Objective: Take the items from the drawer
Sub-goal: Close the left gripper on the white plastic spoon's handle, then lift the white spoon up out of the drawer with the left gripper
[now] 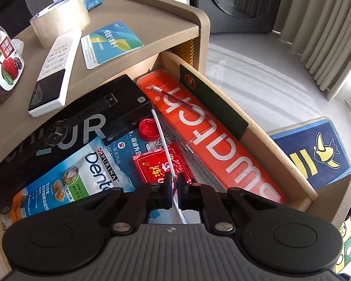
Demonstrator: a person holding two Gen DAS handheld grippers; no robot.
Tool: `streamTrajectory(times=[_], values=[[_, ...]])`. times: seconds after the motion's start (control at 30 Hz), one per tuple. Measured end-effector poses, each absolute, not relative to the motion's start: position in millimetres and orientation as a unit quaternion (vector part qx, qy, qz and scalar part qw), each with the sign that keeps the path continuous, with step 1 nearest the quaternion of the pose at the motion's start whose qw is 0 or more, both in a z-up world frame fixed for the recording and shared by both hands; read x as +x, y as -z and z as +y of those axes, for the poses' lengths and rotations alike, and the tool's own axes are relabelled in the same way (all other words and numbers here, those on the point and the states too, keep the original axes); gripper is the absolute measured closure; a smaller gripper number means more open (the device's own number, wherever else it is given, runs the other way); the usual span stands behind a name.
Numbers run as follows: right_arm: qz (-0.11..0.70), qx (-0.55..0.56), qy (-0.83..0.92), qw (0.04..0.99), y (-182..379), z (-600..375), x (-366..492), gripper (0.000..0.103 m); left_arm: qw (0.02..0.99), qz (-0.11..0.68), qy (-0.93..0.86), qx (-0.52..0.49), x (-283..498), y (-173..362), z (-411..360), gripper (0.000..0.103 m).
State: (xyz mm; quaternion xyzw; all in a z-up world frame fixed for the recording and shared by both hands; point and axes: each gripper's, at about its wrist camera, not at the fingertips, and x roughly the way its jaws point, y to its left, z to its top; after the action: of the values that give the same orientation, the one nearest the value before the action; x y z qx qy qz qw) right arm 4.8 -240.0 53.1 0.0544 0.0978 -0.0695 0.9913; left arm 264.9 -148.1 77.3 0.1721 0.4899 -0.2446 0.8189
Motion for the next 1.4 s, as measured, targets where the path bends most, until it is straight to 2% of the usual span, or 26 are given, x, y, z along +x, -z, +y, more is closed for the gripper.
streamTrajectory(times=[0.3,1.0,1.23,1.4], values=[[0.097,0.043,0.060,0.993,-55,-231,5,0.028,0.848,0.438,0.237,0.181,247,-88,-163,0.098],[0.094,0.012,0.046,0.994,-61,-209,4,0.028,0.934,0.290,0.170,0.122,205,-144,-69,0.097],[0.095,-0.002,0.039,0.995,-61,-198,5,0.028,0.958,0.251,0.117,0.076,227,-158,-18,0.097],[0.097,-0.006,0.034,0.995,-59,-193,6,0.028,0.963,0.254,0.078,0.046,263,-156,19,0.097]])
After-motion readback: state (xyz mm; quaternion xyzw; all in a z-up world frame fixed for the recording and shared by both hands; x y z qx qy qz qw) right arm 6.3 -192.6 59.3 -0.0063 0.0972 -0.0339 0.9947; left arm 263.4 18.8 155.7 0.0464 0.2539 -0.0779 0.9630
